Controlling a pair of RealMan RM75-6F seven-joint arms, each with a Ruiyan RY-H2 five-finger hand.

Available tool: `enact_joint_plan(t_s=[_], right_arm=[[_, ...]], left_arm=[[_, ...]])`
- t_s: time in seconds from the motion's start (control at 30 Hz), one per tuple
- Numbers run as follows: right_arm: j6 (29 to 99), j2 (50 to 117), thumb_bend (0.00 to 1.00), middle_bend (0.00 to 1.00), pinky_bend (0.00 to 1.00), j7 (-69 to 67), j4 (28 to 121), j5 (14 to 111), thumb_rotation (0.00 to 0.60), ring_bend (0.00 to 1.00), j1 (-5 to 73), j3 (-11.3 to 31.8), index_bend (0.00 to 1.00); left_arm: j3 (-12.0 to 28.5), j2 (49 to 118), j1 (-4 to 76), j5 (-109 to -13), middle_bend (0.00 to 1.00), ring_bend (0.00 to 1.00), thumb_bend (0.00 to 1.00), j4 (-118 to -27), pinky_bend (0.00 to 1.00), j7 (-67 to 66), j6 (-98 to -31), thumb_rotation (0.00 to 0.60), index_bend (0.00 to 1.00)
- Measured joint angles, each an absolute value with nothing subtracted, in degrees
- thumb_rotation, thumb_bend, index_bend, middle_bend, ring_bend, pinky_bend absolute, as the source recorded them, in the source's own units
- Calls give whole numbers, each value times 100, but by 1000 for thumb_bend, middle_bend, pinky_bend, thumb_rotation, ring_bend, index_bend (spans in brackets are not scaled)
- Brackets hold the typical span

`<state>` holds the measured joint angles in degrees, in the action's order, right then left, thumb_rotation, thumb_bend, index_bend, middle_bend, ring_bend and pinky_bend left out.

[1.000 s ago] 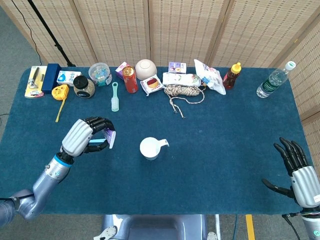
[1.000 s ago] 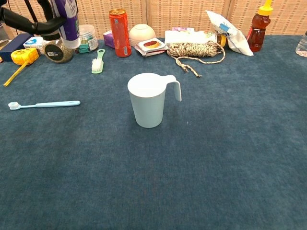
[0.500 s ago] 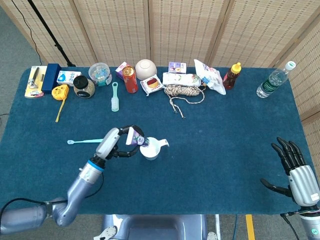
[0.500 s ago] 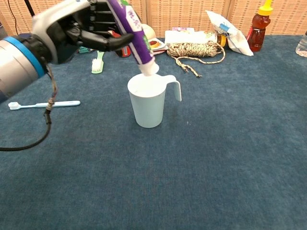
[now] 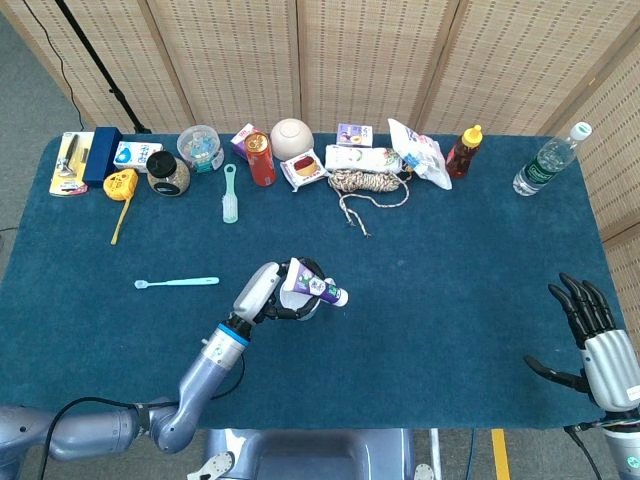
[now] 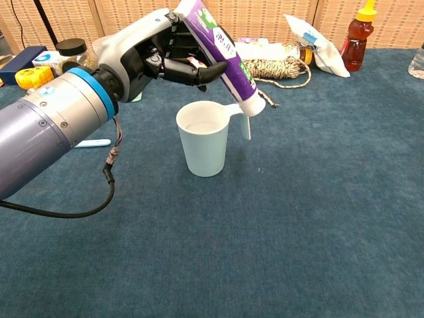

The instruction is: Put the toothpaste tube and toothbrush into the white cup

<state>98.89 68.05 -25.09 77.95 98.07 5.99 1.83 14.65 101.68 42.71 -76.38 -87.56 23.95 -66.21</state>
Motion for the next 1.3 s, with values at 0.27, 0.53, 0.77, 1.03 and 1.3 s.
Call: enact_joint_plan(t_s=[0.27,0.53,0.77,1.03,1.3], right_arm=[[9914,6812,0,0,0,-2466,7816,9842,600,0,593,180,0],[9910,6823,0,0,0,-2406,7850,9874,600,0,595,174,0],[9917,6829,0,0,0,-2367,7875,9886,600,0,594,174,0],[9916,6826,0,0,0,-2379,7877,9902,600,0,595,167,0],[9902,6817,0,0,0,-2431,7865,9878,600,0,599,176,0]], left_arm=[[1447,9925,4153,-7716,430,391,353,-8878,484,2304,-6635,600,559],[1314,9631,3987,-7835,429,390,354,-8853,483,2392,-6623,600,567],[1225,9627,3955,-7890,430,378,354,-8711,472,2385,-6548,600,567],[1197,9757,3964,-7850,398,244,354,-8500,387,2056,-6507,600,548],[1080,9948,4026,-7898,30,11,354,-8120,277,1455,-6423,600,307]])
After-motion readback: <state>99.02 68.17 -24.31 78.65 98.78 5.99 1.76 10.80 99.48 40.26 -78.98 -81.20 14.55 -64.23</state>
